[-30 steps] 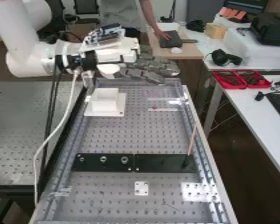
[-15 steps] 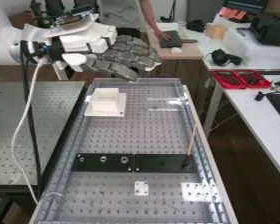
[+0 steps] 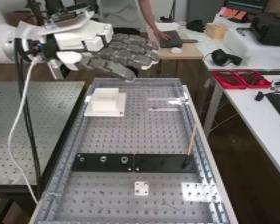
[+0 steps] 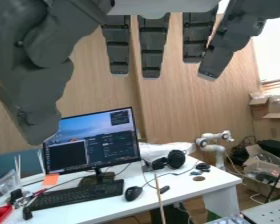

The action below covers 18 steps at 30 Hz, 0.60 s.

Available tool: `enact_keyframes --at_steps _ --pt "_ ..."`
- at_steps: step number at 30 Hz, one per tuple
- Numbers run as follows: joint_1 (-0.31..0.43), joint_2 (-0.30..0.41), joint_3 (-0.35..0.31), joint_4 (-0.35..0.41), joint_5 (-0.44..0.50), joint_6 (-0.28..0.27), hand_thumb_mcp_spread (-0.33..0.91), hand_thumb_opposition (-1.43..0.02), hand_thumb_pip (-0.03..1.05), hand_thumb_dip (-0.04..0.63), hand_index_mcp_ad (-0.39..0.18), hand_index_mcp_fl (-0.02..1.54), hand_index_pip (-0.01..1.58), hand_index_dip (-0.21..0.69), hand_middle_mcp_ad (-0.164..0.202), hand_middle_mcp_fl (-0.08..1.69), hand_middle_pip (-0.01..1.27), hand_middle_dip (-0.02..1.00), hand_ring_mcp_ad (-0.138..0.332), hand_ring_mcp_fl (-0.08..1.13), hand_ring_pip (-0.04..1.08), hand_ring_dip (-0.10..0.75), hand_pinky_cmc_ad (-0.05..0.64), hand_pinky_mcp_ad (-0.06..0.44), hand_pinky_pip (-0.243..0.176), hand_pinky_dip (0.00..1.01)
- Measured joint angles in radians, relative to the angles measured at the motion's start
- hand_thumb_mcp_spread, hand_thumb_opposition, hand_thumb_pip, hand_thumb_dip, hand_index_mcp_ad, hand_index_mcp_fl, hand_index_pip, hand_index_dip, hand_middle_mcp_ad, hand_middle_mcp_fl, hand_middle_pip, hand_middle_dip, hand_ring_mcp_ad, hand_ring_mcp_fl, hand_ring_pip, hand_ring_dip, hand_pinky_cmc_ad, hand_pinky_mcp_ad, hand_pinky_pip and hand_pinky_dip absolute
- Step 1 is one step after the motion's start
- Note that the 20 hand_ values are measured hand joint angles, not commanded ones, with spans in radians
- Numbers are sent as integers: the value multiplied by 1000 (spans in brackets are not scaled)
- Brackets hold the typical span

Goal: Grab the pcb board and place it in the clear container

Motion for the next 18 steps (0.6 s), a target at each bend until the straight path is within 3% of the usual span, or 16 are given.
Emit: enact_keyframes --at_steps 18 --pt "8 14 -11 6 4 -3 265 -710 564 161 -77 105 278 201 61 152 126 190 218 0 106 23 342 182 -80 567"
